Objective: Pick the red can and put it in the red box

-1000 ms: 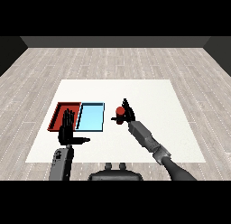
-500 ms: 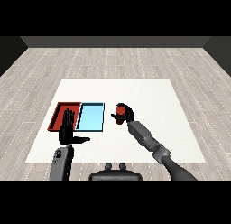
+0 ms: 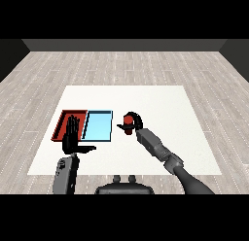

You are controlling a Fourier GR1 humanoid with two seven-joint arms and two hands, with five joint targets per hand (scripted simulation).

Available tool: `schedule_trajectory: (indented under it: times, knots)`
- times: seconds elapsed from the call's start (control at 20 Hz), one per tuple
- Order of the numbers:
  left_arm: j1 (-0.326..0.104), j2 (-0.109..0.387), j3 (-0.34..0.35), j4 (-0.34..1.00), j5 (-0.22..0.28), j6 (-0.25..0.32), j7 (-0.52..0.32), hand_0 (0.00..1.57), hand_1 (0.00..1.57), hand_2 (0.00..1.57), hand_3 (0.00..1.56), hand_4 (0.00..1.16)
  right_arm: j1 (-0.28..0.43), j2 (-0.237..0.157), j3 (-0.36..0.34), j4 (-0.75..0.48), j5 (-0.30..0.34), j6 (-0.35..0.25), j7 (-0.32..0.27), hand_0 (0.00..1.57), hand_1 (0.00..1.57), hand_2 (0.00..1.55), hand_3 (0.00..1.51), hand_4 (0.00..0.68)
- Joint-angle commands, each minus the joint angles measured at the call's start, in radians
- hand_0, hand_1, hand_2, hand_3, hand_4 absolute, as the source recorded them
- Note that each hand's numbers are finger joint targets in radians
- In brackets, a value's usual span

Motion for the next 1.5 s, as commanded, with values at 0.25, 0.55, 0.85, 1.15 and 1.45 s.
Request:
schedule_trajectory:
  times: [0.25,0.55,0.85,1.15,1.45]
  knots:
    - [0.04,-0.016,-0.019,0.0,-0.01,-0.003,-0.026,0.0,0.0,0.0,0.0,0.0,-0.011,0.003,-0.012,0.04,-0.001,-0.009,-0.013,1.55,1.55,1.47,1.41,0.558]
    - [-0.014,0.005,0.004,0.041,-0.007,-0.011,-0.033,0.0,0.0,0.0,0.0,0.0,-0.039,0.003,-0.072,-0.002,0.066,-0.044,-0.091,1.54,1.54,1.47,1.38,0.586]
    - [0.036,-0.038,-0.092,-0.031,-0.079,0.038,0.009,0.0,0.0,0.0,0.0,0.0,0.005,-0.06,-0.085,-0.195,0.114,-0.091,-0.064,1.52,1.52,1.46,1.38,0.608]
    - [-0.029,-0.011,-0.095,-0.041,-0.032,-0.017,0.072,0.0,0.0,0.0,0.0,0.0,0.108,-0.17,-0.1,-0.434,0.156,-0.105,-0.101,1.51,1.51,1.47,1.41,0.641]
    - [-0.036,-0.046,-0.209,-0.11,-0.105,0.062,0.191,0.0,0.0,0.0,0.0,0.0,0.219,-0.169,-0.061,-0.75,0.243,-0.244,0.032,1.48,1.48,1.44,1.4,0.631]
